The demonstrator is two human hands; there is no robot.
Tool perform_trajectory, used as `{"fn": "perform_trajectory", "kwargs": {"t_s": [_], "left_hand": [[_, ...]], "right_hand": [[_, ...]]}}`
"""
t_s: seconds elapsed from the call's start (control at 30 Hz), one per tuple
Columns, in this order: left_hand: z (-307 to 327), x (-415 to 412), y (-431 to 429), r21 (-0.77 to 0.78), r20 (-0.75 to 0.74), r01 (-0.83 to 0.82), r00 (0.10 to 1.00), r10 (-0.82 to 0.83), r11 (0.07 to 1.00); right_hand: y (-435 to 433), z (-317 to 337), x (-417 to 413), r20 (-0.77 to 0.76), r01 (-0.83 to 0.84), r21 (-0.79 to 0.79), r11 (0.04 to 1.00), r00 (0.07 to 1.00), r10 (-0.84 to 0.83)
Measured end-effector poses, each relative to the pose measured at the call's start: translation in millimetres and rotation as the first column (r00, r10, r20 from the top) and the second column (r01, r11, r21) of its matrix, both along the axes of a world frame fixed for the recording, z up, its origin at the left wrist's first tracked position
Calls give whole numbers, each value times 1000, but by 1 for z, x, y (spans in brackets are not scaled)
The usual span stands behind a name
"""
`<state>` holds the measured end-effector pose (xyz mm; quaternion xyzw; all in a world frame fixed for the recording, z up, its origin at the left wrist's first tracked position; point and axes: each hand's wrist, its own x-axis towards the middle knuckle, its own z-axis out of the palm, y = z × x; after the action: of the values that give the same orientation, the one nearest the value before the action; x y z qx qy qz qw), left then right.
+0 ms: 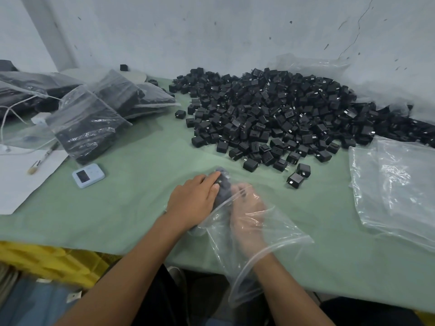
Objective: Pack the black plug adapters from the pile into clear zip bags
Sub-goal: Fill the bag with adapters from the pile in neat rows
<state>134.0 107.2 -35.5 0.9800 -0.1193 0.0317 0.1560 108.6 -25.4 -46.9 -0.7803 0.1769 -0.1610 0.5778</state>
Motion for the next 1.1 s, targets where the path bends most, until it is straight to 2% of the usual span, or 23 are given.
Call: {"fn": "perform_trajectory", "kwargs": {"t_s": [0.07, 0.27, 0.3, 0.37, 0.43, 0.47, 0.5, 0.57, 0.6, 0.67, 0.7, 0.73, 0.77, 0.8, 0.83, 0.87, 0.9, 0.93, 0.97, 1.0, 1.07, 1.1], "left_hand": [[0, -1, 0, -19, 13, -15, 1000, 15, 1000], [4, -4, -1, -16, 75, 92, 993, -91, 996], [4, -5, 0, -17, 65, 94, 994, -93, 995], [5, -5, 1, -5, 51, 92, 995, -91, 996], [6, -5, 0, 3, 46, 93, 995, -93, 996], [6, -5, -1, 3, 46, 93, 995, -93, 996], [6, -6, -1, 2, 47, 92, 995, -92, 996], [6, -5, -1, -1, 49, 92, 995, -91, 996], [6, -5, -1, -4, 47, 90, 995, -90, 996], [4, -4, -1, -12, 40, 88, 995, -87, 996], [4, -3, 0, -16, 37, 87, 996, -87, 996], [3, -3, 0, -19, 33, 87, 996, -86, 996], [3, -3, 0, -21, 31, 87, 996, -86, 996], [3, -2, 0, -25, 29, 89, 996, -89, 996], [4, -2, 0, -32, 26, 94, 995, -93, 995], [4, -2, 0, -39, 22, 97, 995, -97, 994], [4, -2, 0, -43, 16, 98, 995, -98, 994], [4, -2, 0, -45, 13, 98, 995, -98, 994], [4, -2, 0, -48, 15, 96, 995, -95, 994], [4, -2, 0, -54, 18, 93, 996, -92, 994], [3, -2, 0, -66, 24, 86, 996, -85, 994], [3, -2, 0, -70, 27, 87, 996, -85, 994]], "right_hand": [[-2, -1, -5, 33, -32, -10, 999, 999, 32], [-18, 0, -17, 167, -367, -20, 930, 916, 365], [-20, 2, -16, 129, -410, -23, 912, 903, 410], [-32, 6, -9, -71, -472, -156, 867, 881, 467], [-52, 12, -12, -241, -596, -147, 790, 796, 556], [-60, 18, -16, -265, -616, -27, 787, 764, 589], [-72, 25, -26, -241, -628, 147, 764, 726, 644], [-98, 39, -60, -118, -710, 346, 613, 615, 780], [-114, 47, -79, -133, -769, 314, 557, 545, 828], [-154, 66, -115, -265, -855, 269, 444, 378, 887], [-176, 75, -128, -283, -872, 319, 371, 286, 915], [-198, 85, -134, -262, -866, 356, 350, 267, 928], [-217, 94, -135, -225, -850, 370, 375, 309, 924], [-229, 103, -128, -188, -827, 348, 442, 401, 897], [-236, 108, -114, -173, -783, 264, 563, 535, 827], [-236, 109, -92, -169, -724, 109, 681, 661, 731], [-231, 106, -65, -182, -661, -85, 746, 746, 641], [-222, 98, -37, -217, -616, -301, 728, 788, 577], [-211, 90, -11, -293, -599, -481, 640, 798, 527], [-203, 79, 11, -378, -604, -596, 529, 792, 479], [-198, 54, 41, -507, -648, -671, 361, 756, 413], [-200, 45, 49, -545, -663, -672, 330, 744, 386]]}}
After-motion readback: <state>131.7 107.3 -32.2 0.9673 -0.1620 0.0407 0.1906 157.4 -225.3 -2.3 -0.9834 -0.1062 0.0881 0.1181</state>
